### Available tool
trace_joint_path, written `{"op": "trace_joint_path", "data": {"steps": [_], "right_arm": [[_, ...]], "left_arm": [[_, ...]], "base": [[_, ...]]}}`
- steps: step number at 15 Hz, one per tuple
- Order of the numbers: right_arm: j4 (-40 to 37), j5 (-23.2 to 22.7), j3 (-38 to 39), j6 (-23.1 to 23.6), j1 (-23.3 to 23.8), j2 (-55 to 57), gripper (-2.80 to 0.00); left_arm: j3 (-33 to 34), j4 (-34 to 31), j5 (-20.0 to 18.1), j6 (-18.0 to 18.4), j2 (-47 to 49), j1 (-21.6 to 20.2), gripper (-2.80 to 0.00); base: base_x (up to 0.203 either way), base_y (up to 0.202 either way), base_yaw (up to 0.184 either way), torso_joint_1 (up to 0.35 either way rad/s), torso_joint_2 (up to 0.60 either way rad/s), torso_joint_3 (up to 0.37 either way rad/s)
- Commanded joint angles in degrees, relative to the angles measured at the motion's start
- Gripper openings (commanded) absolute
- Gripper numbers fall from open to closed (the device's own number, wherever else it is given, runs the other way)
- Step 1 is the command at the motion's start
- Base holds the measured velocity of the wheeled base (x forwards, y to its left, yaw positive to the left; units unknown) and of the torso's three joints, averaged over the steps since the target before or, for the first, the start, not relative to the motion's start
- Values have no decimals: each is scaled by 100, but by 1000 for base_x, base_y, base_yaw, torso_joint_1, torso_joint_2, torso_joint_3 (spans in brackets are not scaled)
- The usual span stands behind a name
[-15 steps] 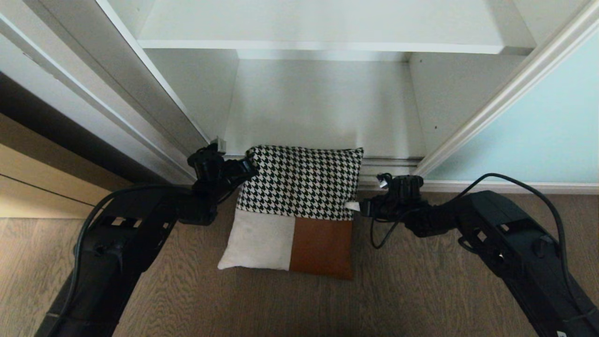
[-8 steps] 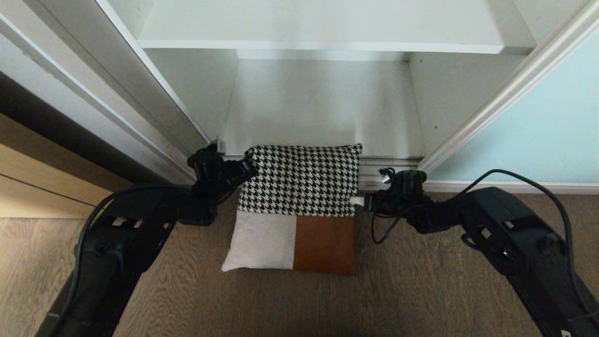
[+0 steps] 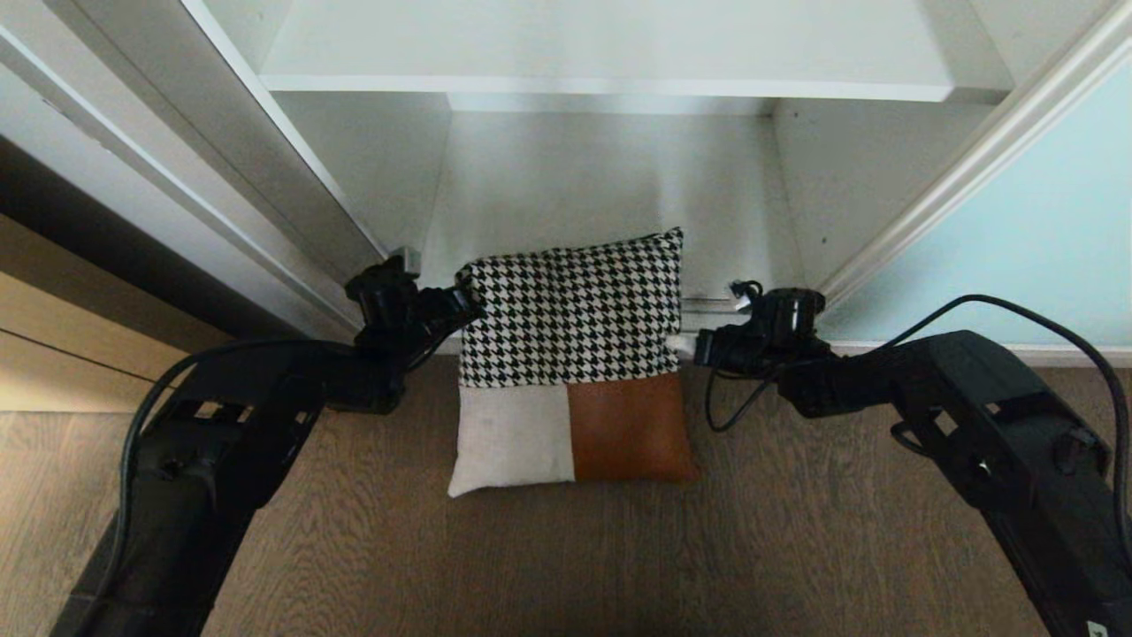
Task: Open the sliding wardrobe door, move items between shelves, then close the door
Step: Place the pillow on the lower shelf
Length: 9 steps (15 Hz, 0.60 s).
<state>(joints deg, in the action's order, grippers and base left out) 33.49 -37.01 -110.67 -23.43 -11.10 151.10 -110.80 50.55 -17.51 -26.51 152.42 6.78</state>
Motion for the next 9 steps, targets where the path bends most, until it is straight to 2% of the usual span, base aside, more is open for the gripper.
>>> {"op": "trace_joint_path", "data": {"steps": [1, 4, 6, 9], "right_arm": [[20, -35, 1, -42, 75, -376, -280], [103, -69, -8, -216, 179, -535, -280], [357, -61, -8, -312, 301, -553, -280], [686, -61, -8, -680, 398, -537, -280]], "left_arm": [[-3, -296, -14, 7, -349, -1, -280], [-46, -806, -136, 59, -503, -18, -280], [-40, -808, -155, 76, -518, -19, -280], [-31, 26, -153, 434, -223, -28, -280]], "base": [[0, 0, 0, 0, 0, 0], [0, 0, 0, 0, 0, 0], [0, 0, 0, 0, 0, 0], [0, 0, 0, 0, 0, 0]]}}
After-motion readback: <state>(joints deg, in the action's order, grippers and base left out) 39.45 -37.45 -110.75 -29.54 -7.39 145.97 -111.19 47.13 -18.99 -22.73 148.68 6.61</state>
